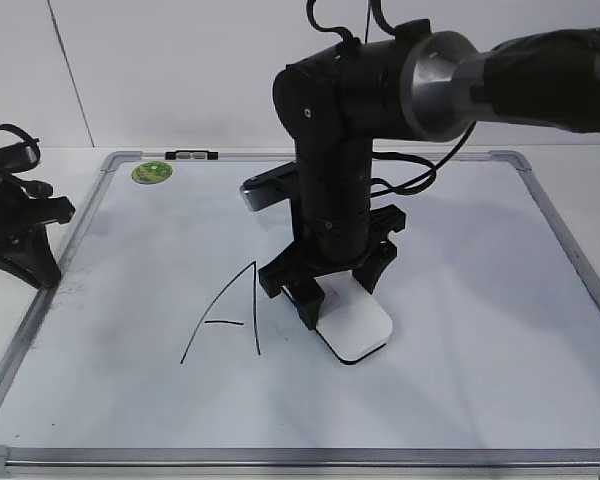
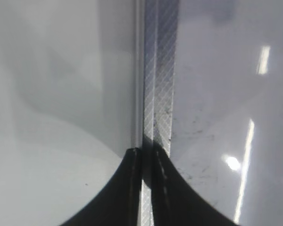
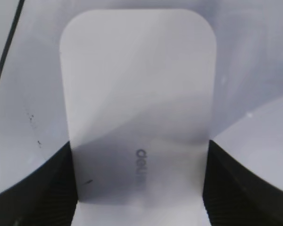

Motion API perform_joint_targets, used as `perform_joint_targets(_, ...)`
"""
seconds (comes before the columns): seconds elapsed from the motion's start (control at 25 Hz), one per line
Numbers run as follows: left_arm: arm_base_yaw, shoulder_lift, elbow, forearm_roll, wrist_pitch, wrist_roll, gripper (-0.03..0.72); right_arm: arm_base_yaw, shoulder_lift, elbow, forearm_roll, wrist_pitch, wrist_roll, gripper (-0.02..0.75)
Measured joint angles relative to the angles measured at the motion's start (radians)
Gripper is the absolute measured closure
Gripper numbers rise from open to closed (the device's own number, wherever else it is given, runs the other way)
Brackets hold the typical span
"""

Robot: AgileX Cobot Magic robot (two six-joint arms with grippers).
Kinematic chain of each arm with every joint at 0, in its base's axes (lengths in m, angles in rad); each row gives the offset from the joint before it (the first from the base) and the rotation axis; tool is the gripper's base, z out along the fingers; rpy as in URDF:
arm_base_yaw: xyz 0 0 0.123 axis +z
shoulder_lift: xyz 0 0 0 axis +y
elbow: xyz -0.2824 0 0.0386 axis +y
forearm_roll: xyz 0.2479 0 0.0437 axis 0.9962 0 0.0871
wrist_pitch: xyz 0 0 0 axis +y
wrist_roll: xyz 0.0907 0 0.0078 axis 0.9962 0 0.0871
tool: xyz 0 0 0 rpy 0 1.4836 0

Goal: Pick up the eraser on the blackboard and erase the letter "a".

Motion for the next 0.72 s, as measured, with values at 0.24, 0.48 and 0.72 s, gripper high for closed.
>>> perform_joint_targets(0.24, -0.002, 0.001, -0.002, 0.01, 0.001, 0.0, 0.671, -0.007, 0.0, 0.0, -0.007, 0.0, 0.0, 0.206)
perform_joint_targets(0.48, -0.002, 0.001, -0.004, 0.014, 0.004, -0.002, 0.671, -0.054, 0.0, -0.002, -0.007, -0.004, 0.009, 0.206)
perform_joint_targets(0.72, -0.002, 0.002, -0.005, 0.015, 0.004, -0.002, 0.671, -0.108, 0.0, -0.002, -0.006, -0.006, 0.009, 0.206)
